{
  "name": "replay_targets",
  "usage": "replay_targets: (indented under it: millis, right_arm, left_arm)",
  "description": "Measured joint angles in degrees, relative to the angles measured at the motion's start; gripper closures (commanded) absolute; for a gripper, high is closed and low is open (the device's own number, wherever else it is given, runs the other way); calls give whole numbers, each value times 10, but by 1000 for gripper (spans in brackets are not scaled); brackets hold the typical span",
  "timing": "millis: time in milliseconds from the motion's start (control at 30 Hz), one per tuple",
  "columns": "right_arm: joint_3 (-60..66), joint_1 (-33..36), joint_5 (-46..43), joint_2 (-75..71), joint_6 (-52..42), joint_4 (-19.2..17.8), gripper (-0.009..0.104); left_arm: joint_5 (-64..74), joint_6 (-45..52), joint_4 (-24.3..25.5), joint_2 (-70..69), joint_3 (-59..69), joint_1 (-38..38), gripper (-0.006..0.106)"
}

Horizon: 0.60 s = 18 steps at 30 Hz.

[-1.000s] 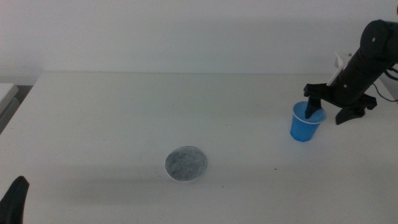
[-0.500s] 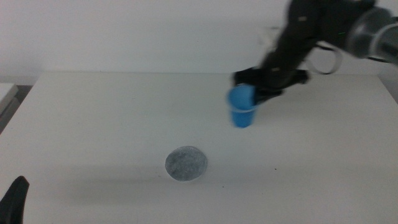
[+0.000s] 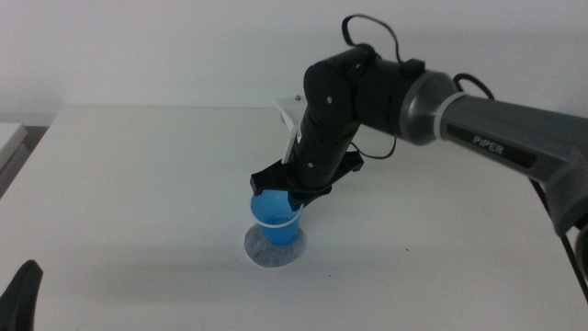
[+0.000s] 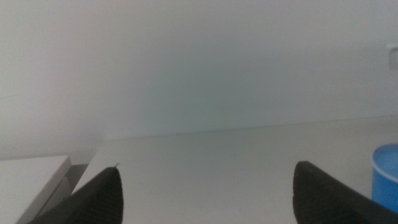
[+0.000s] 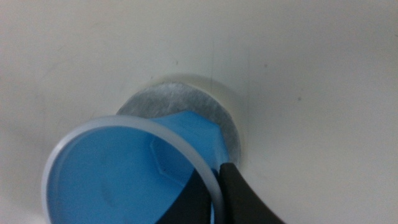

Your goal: Place an empty cup on a cup mat.

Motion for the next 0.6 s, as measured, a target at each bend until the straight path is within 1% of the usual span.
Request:
replay_targets:
  millis: [433,533,600]
  right_arm:
    - [0,4,-16,15,7,0,93]
    - [0,4,-11,16,8,0,86]
    - [0,4,-9,16,9,0,79]
  left_arm:
    - [0,0,0,0,0,0,7]
    - [0,0,0,0,0,0,7]
    - [0,0,0,0,0,0,7]
